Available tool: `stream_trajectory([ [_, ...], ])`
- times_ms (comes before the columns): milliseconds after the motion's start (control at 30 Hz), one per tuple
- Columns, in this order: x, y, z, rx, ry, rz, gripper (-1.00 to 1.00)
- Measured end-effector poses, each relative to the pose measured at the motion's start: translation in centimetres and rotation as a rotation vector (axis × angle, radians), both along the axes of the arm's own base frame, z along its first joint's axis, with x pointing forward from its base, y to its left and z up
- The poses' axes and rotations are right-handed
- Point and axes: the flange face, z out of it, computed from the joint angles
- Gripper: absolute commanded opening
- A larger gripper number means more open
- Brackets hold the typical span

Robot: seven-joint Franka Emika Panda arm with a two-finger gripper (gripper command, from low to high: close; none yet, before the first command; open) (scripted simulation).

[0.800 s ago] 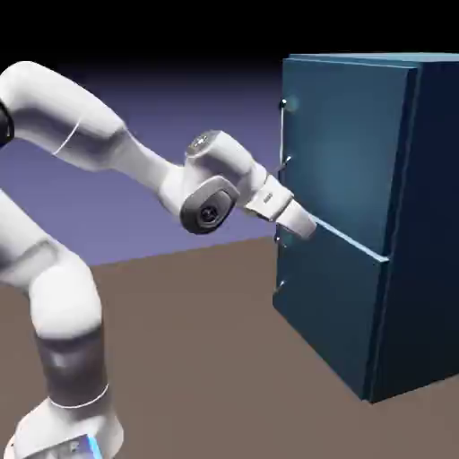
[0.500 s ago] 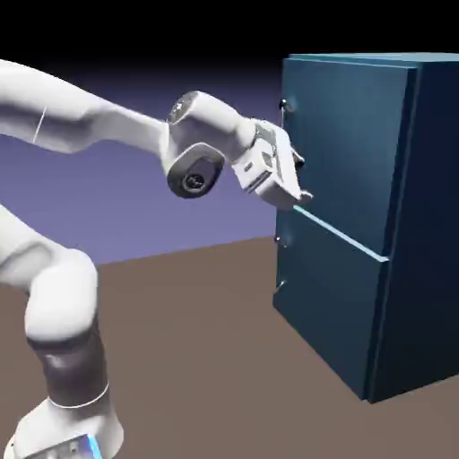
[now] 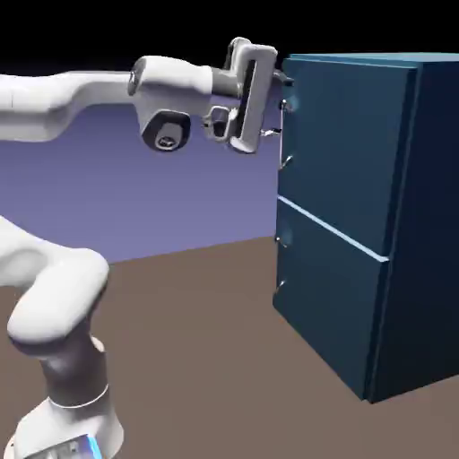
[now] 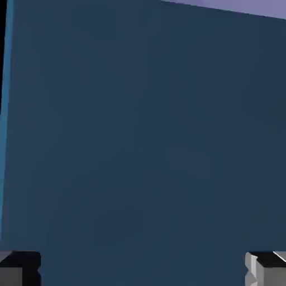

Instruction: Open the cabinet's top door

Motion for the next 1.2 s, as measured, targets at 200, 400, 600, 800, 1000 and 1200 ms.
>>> stream_trajectory([
  [200, -0.3, 4.3, 0.1, 0.351, -0.111, -0.04, 0.0],
  [400, 0.5, 8.8, -1.9, 0.7, -0.186, -0.054, 0.0],
  [600, 2.5, 12.8, -6.0, 1.048, -0.22, -0.064, 0.0],
  [800, 5.6, 15.7, -12.1, 1.398, -0.221, -0.095, 0.0],
  [1000, 9.9, 15.6, -12.3, 1.409, -0.221, -0.096, 0.0],
  [1200, 8.4, 14.6, -12.3, 1.415, -0.178, -0.045, -1.0],
])
